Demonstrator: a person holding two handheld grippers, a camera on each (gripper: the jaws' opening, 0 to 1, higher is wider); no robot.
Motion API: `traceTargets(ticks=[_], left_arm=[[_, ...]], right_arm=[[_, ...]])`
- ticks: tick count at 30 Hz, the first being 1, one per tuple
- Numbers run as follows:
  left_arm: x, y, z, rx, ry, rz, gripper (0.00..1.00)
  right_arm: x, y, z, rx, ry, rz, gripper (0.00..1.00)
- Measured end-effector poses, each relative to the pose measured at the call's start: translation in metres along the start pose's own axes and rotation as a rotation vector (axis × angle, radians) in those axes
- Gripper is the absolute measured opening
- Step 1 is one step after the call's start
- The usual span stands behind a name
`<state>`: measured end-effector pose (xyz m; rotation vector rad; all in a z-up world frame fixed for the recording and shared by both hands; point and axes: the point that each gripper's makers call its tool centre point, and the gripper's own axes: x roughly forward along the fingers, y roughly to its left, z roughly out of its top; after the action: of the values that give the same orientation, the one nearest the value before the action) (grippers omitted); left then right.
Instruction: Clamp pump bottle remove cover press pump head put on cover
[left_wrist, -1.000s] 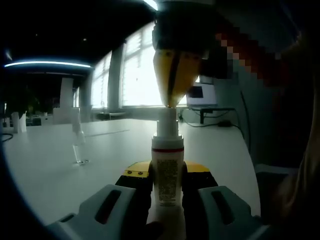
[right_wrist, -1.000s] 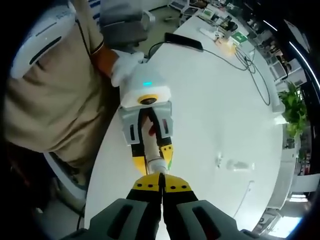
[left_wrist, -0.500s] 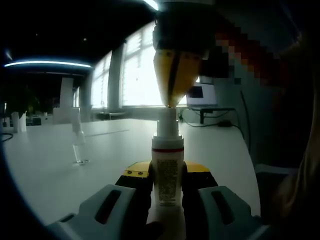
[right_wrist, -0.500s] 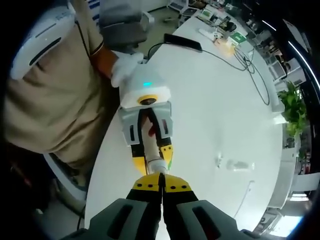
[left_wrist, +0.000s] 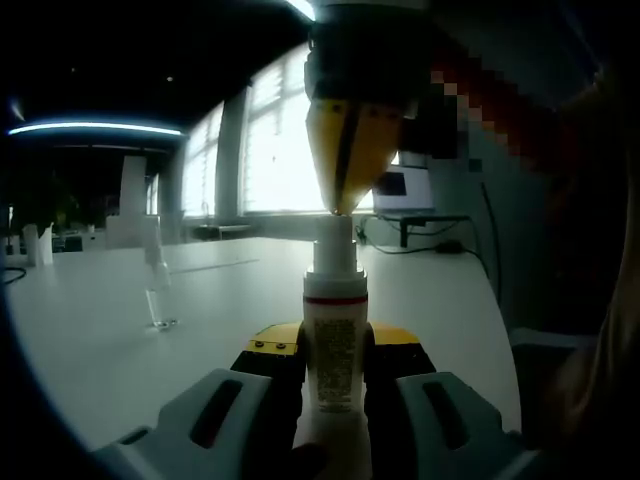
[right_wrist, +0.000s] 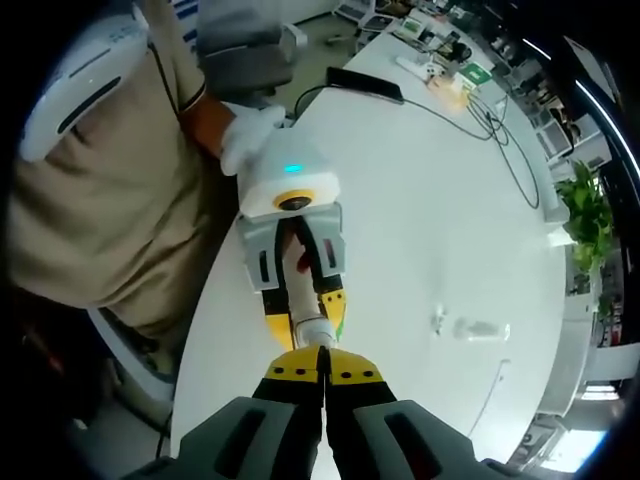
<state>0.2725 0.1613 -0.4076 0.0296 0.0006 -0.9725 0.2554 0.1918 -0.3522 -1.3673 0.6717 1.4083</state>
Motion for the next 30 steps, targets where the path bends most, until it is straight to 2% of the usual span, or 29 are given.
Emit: traceTargets(ticks=[18,30], left_arm=[[-0.0004,-0.0005,-0.0001,0.002,0.001,0.001,0.13],[-0.0006,-0.0009,0.0001,0.006,0.001,0.003,0.13]], right_arm=[[0.0069,0.0023,-0.0011,0.025,0.022,0.018,0.0],[0.0067,0.0022,-0.0014,0.003,0.041,0.01,0.0]])
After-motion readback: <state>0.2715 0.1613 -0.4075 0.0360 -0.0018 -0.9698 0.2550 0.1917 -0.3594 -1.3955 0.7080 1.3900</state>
